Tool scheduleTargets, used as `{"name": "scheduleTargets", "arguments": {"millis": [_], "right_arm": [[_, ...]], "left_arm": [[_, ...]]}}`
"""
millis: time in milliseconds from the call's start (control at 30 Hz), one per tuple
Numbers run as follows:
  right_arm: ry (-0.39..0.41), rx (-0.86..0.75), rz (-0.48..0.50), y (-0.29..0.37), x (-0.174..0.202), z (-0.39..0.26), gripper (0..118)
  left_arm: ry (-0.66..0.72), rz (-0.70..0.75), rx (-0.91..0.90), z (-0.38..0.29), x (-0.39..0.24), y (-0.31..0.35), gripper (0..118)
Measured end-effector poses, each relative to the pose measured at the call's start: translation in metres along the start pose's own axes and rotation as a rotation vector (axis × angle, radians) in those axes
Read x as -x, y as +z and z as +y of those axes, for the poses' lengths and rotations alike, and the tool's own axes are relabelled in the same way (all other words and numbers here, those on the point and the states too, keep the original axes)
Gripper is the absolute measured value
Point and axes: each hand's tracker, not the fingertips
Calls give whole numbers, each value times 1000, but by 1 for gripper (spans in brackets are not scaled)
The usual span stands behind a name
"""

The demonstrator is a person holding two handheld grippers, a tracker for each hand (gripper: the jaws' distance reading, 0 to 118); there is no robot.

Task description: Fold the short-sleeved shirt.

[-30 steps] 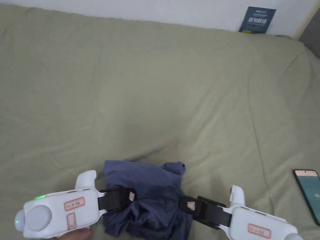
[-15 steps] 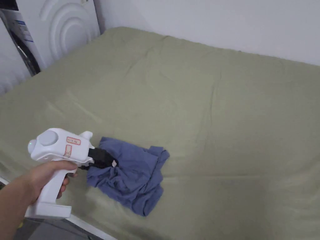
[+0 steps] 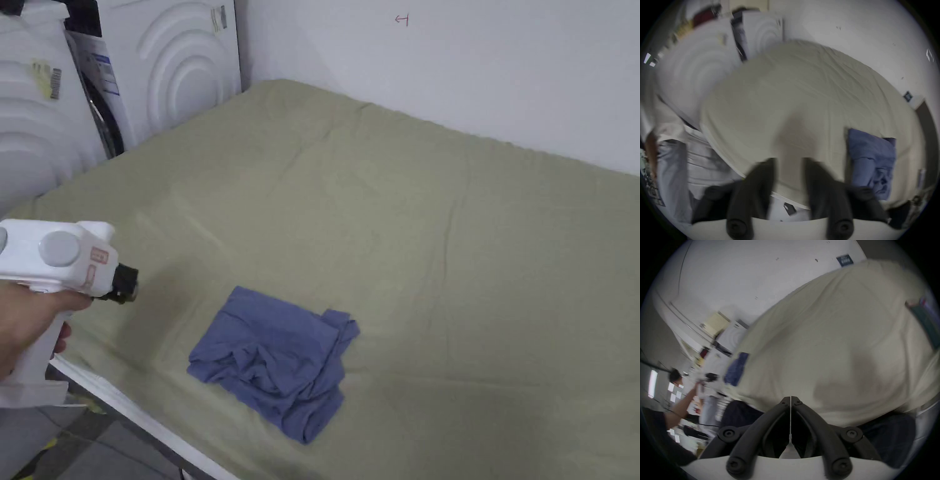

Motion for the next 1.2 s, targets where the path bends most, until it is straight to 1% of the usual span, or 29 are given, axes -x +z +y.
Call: {"name": "scheduleTargets", "arguments": {"millis": [33, 67, 133, 233, 300, 333, 367, 400, 433, 500, 533, 600, 667, 733, 767, 833, 867, 933, 1000, 1067, 1133, 1200], "right_arm": [[43, -2, -47, 3, 6, 6, 2], [95, -30, -91, 9, 13, 13, 2], [164, -124, -139, 29, 27, 31, 2], [284, -309, -213, 71, 53, 62, 2], [375, -419, -257, 102, 79, 81, 2], [424, -490, -297, 118, 92, 89, 2], [465, -558, -304, 133, 105, 96, 2], [481, -616, -288, 147, 111, 102, 2], [489, -663, -279, 159, 114, 108, 2], [501, -722, -259, 182, 134, 116, 2], [512, -747, -252, 190, 142, 119, 2], [558, -789, -260, 202, 158, 123, 2], [584, -765, -284, 205, 168, 123, 2], [566, -794, -290, 205, 170, 117, 2], [539, -807, -286, 203, 169, 117, 2], [519, -808, -282, 196, 167, 117, 2], [518, -811, -282, 193, 166, 117, 3], [528, -816, -292, 191, 167, 117, 3], [563, -827, -343, 189, 171, 117, 6], [558, -826, -342, 191, 171, 119, 7], [535, -820, -319, 193, 169, 121, 10], [524, -824, -320, 193, 169, 121, 15]], "left_arm": [[-4, 31, -66, -10, -9, 10, 21], [1, 12, -134, -20, -20, 27, 21], [19, -108, -264, -40, -42, 65, 21], [-57, -234, -489, -61, -95, 136, 21], [-122, -258, -651, -75, -128, 192, 21], [-159, -292, -753, -82, -146, 221, 21], [-198, -324, -839, -89, -163, 250, 21], [-210, -351, -927, -96, -178, 277, 21], [-210, -394, -992, -102, -189, 298, 21], [-200, -498, -1064, -109, -206, 336, 21], [-201, -500, -1083, -110, -215, 347, 21], [-221, -461, -1139, -115, -228, 367, 21], [-218, -484, -1133, -112, -234, 369, 21], [-232, -526, -1110, -115, -236, 368, 21], [-231, -507, -1108, -119, -241, 365, 21], [-233, -469, -1113, -122, -250, 362, 21], [-216, -491, -1097, -122, -251, 359, 21], [-217, -485, -1095, -125, -258, 356, 21], [-235, -480, -1088, -123, -261, 354, 21], [-241, -493, -1074, -124, -264, 355, 21], [-233, -500, -1067, -124, -265, 354, 21], [-229, -505, -1067, -124, -266, 353, 21]]}}
